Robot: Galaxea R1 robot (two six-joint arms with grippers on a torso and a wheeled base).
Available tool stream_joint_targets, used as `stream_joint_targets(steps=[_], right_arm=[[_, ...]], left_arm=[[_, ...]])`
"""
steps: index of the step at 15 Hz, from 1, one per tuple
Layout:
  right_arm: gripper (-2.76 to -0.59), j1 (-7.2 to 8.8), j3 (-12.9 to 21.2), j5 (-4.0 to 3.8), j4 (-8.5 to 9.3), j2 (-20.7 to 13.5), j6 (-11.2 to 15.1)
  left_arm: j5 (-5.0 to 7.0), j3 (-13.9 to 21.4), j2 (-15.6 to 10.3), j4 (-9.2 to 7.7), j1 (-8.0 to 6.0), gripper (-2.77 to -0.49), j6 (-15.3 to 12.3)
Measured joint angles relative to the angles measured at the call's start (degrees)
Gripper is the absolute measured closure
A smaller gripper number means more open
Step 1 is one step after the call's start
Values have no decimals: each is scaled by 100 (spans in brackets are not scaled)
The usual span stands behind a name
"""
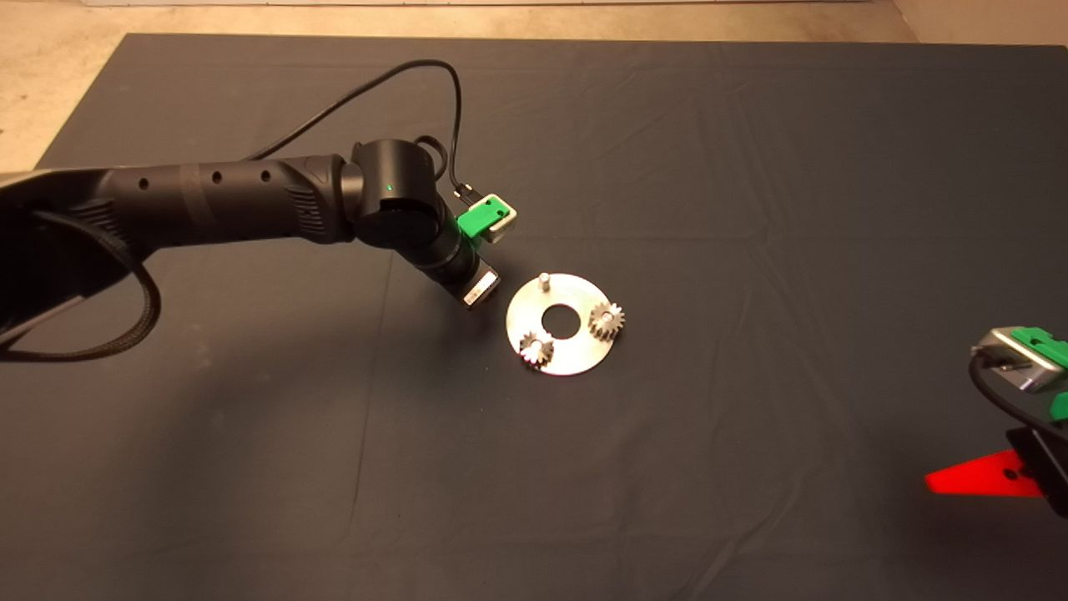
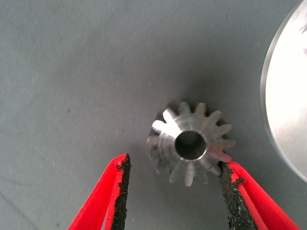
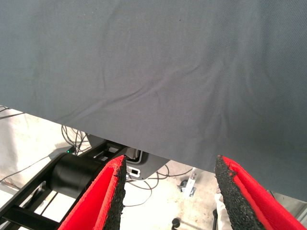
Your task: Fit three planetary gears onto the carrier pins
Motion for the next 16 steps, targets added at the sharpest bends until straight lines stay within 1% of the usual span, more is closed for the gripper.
stream_joint_targets(steps=[2,6,9,10,11,16], right_arm=[[-134,0,0,1,0,0,-2],[-134,0,0,10,1,0,-2],[-134,0,0,12,0,2,-2],[-134,0,0,12,0,2,0],[-134,0,0,12,0,2,-1],[-134,0,0,15,0,2,-2]], left_arm=[[-6,-15,17,2,0,-119,0],[-85,-17,45,2,0,-119,-1],[-105,-17,48,2,0,-119,-1],[-200,-17,48,4,0,-119,-4],[-266,-17,46,6,0,-119,-5],[-281,-17,108,15,4,-119,-6]])
